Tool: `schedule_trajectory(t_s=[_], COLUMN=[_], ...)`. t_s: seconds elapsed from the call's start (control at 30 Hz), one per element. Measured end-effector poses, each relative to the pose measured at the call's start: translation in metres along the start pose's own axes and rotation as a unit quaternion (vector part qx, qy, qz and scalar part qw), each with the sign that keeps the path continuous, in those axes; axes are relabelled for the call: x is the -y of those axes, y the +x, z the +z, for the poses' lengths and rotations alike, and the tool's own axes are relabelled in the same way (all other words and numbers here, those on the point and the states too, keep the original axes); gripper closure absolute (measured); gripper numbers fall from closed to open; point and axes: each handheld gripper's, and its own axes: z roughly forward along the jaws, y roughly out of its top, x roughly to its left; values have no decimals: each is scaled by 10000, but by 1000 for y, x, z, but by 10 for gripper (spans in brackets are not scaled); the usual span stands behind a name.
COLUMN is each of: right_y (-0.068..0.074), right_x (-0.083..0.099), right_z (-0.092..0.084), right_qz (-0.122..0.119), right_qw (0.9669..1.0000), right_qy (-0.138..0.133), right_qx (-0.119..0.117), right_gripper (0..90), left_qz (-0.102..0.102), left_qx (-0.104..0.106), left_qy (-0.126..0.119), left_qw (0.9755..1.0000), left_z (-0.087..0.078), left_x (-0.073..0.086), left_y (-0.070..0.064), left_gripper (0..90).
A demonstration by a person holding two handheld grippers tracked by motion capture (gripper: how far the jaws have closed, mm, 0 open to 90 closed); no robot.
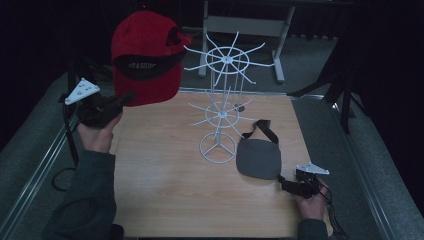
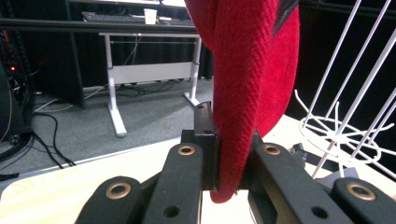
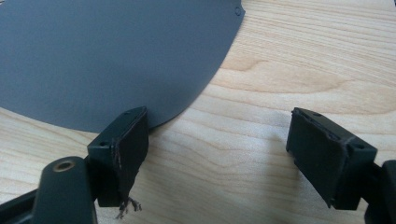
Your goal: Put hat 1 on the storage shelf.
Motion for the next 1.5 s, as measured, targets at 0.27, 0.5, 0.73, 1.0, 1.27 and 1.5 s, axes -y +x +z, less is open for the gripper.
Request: schedule_trajectory(t_s=[0.27, 0.5, 0.73, 1.0, 1.27, 1.5], right_y=[0, 0, 0, 0, 0, 0], right_x=[0, 0, 0, 0, 0, 0], right_z=[0, 0, 0, 0, 0, 0], right_qz=[-1, 0, -2, -2, -2, -2], right_qw=[10000, 10000, 10000, 10000, 10000, 10000], right_qy=[0, 0, 1, 2, 2, 0], right_qx=[0, -1, 0, 0, -1, -1], right_gripper=[210, 210, 210, 210, 209, 209], left_qz=[-231, -302, -375, -331, -292, -303], left_qx=[226, 376, 470, 552, 590, 659], left_qy=[-110, -147, -169, -167, -90, -46], left_qw=[9994, 9987, 9980, 9978, 9978, 9974], left_z=[1, -2, -4, -4, -1, 1], left_x=[-1, -2, -3, -4, 4, 22], left_y=[1, 1, 1, -4, -7, -8], left_gripper=[860, 860, 860, 860, 859, 859])
